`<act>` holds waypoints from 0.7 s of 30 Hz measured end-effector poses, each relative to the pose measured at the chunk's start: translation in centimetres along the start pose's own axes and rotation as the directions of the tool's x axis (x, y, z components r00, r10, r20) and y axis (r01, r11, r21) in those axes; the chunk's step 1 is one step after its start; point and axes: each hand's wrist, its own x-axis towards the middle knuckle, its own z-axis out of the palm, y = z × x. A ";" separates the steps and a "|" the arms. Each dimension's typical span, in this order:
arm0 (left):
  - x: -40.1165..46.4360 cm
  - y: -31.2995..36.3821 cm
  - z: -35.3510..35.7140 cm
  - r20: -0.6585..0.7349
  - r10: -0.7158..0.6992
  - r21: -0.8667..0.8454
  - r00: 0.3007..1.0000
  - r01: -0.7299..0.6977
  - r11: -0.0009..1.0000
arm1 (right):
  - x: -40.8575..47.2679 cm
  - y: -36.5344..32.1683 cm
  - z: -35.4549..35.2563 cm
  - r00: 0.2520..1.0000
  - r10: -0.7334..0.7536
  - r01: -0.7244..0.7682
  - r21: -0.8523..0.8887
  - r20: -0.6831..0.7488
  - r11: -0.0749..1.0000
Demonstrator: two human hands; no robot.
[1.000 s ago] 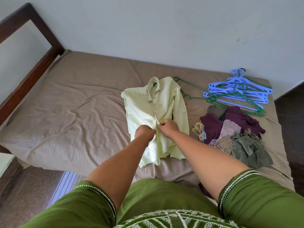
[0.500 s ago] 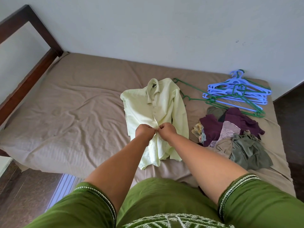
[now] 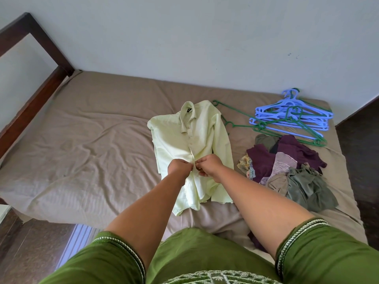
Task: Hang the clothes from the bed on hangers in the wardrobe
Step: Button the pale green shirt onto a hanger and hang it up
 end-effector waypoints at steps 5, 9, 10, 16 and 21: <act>0.2 -0.2 0.1 0.091 -0.060 -0.076 0.994 0.067 0.995 | 0.0 0.0 -0.3 0.999 -0.034 0.033 0.027 0.026 0.999; 0.3 0.2 0.5 0.058 -0.034 -0.117 0.998 0.041 0.992 | 0.6 0.0 0.0 0.991 -0.070 0.070 -0.007 -0.111 0.998; 0.3 0.1 0.5 0.038 -0.018 -0.093 0.999 0.021 0.995 | 0.7 -0.1 0.0 0.991 -0.074 0.074 -0.005 -0.113 0.997; 1.0 -0.2 0.2 0.037 -0.004 -0.063 0.999 0.006 0.998 | 0.9 0.2 0.3 0.996 -0.060 0.062 0.020 -0.066 0.998; 1.6 0.1 0.0 0.054 0.136 0.066 0.989 -0.140 0.988 | 1.2 -0.2 0.4 0.999 -0.005 0.010 0.146 -0.033 0.989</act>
